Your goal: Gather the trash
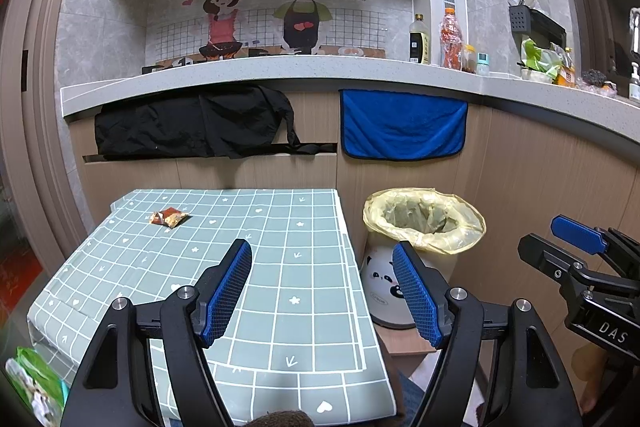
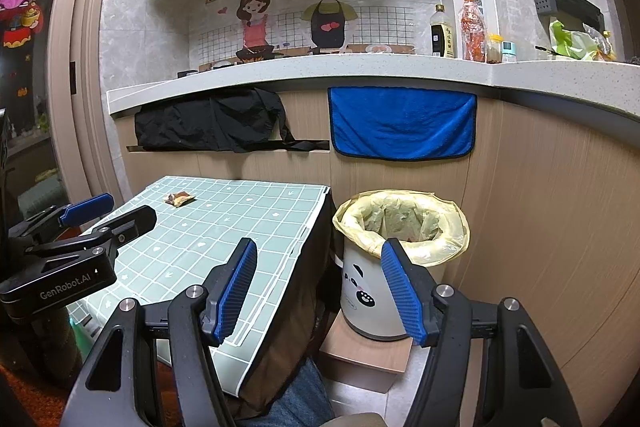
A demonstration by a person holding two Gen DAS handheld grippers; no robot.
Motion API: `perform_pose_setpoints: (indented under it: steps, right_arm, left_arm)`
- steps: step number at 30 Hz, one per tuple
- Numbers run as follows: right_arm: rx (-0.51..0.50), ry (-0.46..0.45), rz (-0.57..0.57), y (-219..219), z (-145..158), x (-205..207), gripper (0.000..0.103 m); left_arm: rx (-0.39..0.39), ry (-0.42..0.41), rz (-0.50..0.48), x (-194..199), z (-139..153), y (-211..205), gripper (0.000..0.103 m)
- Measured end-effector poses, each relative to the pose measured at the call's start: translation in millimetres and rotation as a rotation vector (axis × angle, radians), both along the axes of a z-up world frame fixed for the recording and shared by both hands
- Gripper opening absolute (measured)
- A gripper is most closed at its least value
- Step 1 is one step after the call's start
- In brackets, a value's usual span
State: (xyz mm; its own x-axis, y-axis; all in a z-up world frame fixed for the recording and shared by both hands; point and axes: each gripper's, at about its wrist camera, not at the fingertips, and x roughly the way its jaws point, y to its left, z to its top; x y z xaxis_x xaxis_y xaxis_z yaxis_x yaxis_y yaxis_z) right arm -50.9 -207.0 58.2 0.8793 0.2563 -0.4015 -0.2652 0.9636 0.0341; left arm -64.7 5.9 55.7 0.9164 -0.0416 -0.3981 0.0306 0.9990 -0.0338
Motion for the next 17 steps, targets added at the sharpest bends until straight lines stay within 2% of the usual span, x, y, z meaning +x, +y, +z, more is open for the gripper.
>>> perform_pose_setpoints:
  steps: [17]
  right_arm:
    - [0.003,0.019,-0.013,-2,-3,3,0.062]
  left_arm:
    - [0.011,0.007,-0.013,3,-10,16,0.073]
